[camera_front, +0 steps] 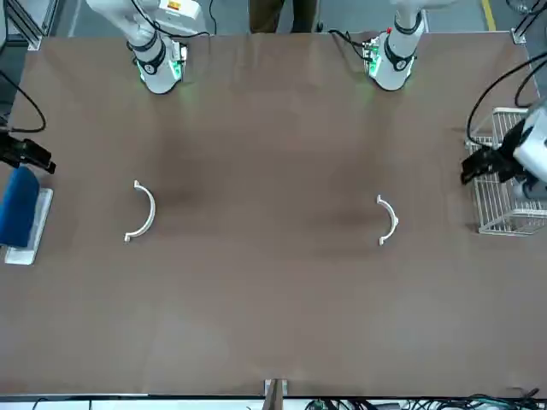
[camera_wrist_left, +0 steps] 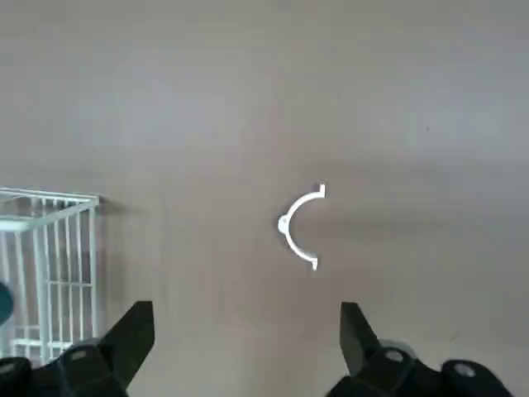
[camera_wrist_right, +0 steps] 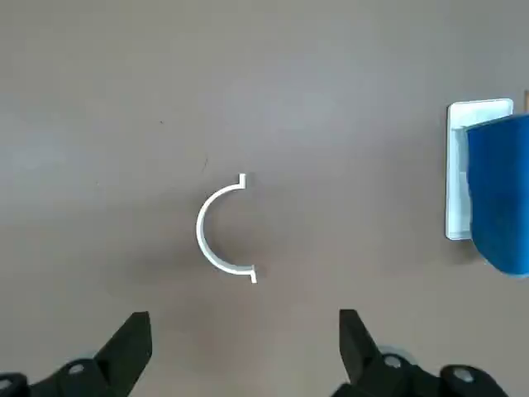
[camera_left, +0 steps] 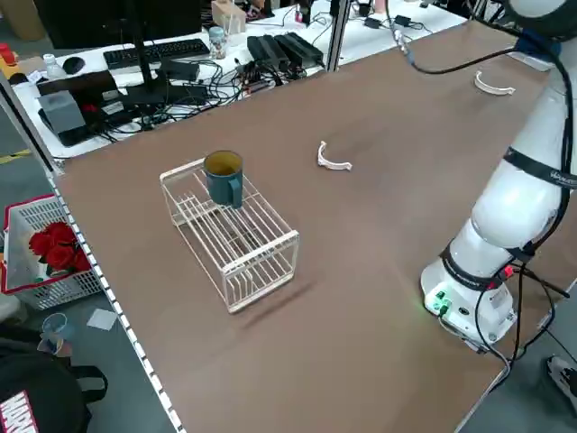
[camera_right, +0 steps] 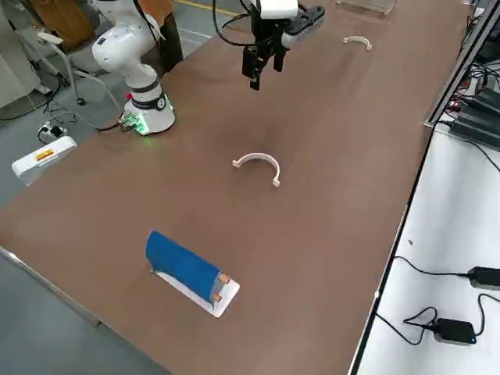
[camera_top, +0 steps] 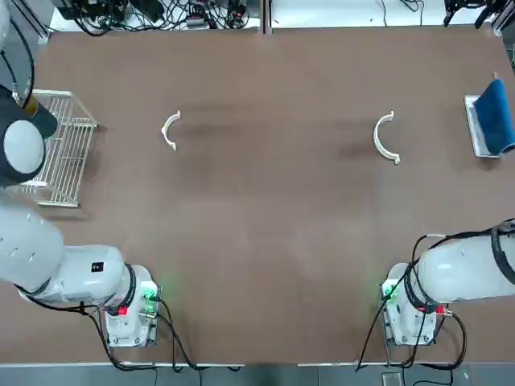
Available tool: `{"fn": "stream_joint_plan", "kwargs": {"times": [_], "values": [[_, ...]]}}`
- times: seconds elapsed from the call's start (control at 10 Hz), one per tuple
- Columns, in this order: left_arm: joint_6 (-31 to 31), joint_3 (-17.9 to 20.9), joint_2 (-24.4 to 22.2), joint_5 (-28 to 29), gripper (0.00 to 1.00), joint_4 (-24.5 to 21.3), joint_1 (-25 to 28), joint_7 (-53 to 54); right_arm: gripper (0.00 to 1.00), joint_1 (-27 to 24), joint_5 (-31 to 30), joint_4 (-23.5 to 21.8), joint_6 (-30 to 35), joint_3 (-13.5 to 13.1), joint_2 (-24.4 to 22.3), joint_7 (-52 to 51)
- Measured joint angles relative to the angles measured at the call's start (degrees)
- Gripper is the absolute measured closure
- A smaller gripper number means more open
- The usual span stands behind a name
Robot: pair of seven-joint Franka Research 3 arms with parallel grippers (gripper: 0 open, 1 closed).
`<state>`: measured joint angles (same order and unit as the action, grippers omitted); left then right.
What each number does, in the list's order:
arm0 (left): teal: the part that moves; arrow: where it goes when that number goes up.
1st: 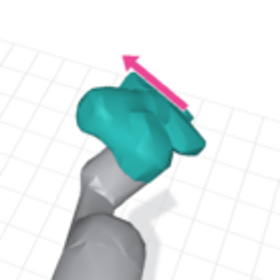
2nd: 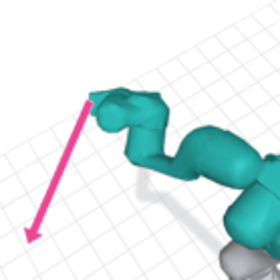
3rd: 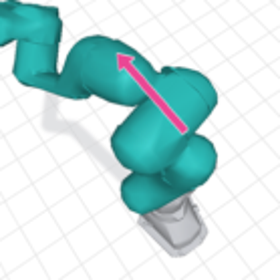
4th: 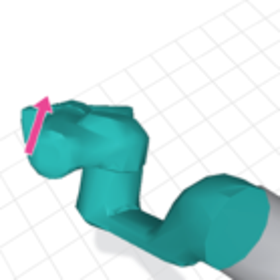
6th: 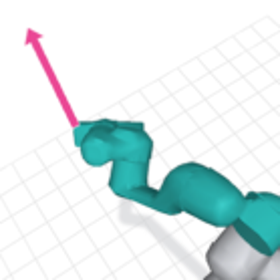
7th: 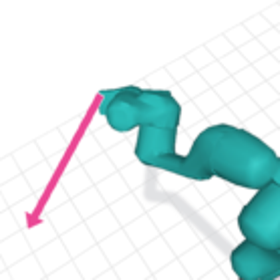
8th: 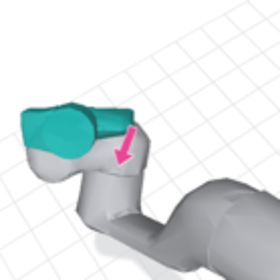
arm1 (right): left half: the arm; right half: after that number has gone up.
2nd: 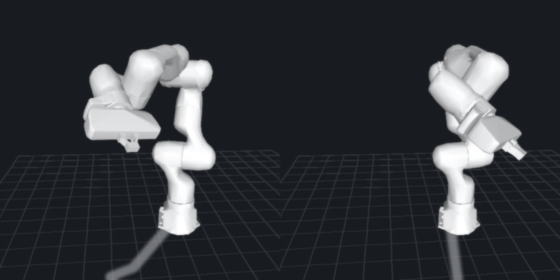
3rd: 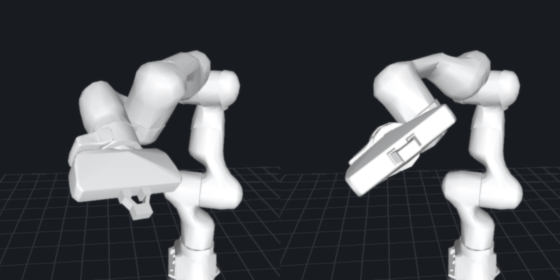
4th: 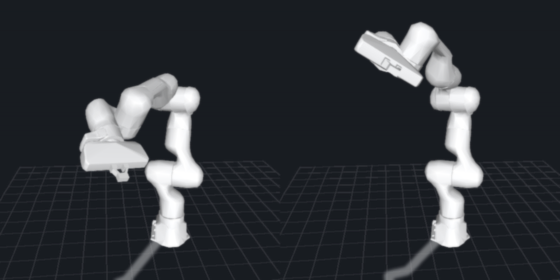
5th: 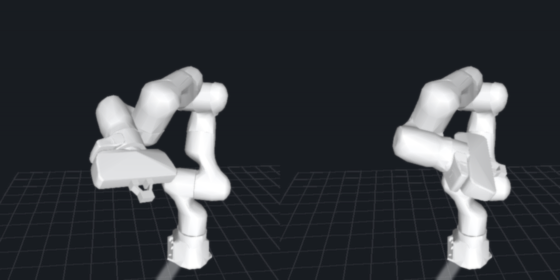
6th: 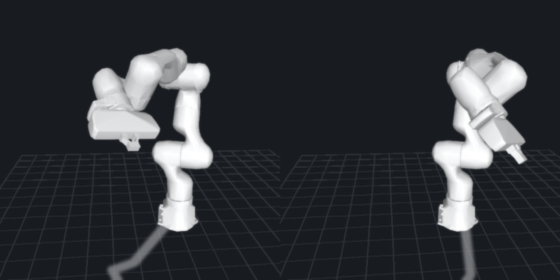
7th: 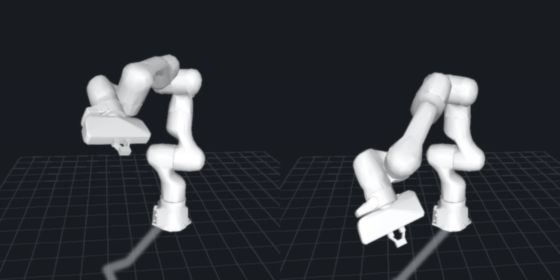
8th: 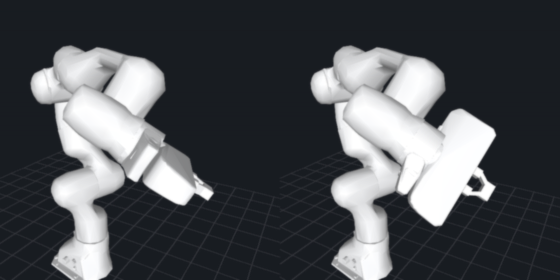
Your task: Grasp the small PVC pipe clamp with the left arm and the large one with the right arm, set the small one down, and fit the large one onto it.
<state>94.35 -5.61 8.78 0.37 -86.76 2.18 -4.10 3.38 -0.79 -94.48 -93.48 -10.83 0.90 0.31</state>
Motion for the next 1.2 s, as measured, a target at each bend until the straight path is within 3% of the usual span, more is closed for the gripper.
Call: {"fn": "stream_joint_plan", "kwargs": {"times": [0.2,0.4,0.6,0.7,0.9,1.2], "values": [[6.86,-0.36,2.03,0.0,0.03,-5.1,-0.23,-0.54,0.0,0.12,0.02,-2.74,-3.07,0.39,0.16,1.4],[15.04,-1.37,2.15,-0.01,0.04,-13.01,-0.63,-1.63,0.0,0.67,0.11,-8.44,-10.16,1.43,0.49,2.94],[27.37,-3.3,2.54,-0.01,0.09,-24.45,-0.73,-2.61,0.0,1.05,0.12,-17.14,-21.58,3.69,1.0,6.0],[31.09,-3.77,3.41,-0.01,0.17,-28.64,-0.93,-3.12,0.0,1.15,0.13,-22.16,-28.27,4.39,1.31,6.66],[34.42,-3.85,6.54,0.02,0.2,-31.0,-1.41,-3.16,0.0,1.45,0.13,-30.24,-39.58,5.04,3.56,7.06],[37.55,-3.86,12.71,4.13,0.24,-31.34,-2.47,-5.24,0.0,1.86,0.2,-32.98,-47.39,6.19,11.87,9.86]]}}
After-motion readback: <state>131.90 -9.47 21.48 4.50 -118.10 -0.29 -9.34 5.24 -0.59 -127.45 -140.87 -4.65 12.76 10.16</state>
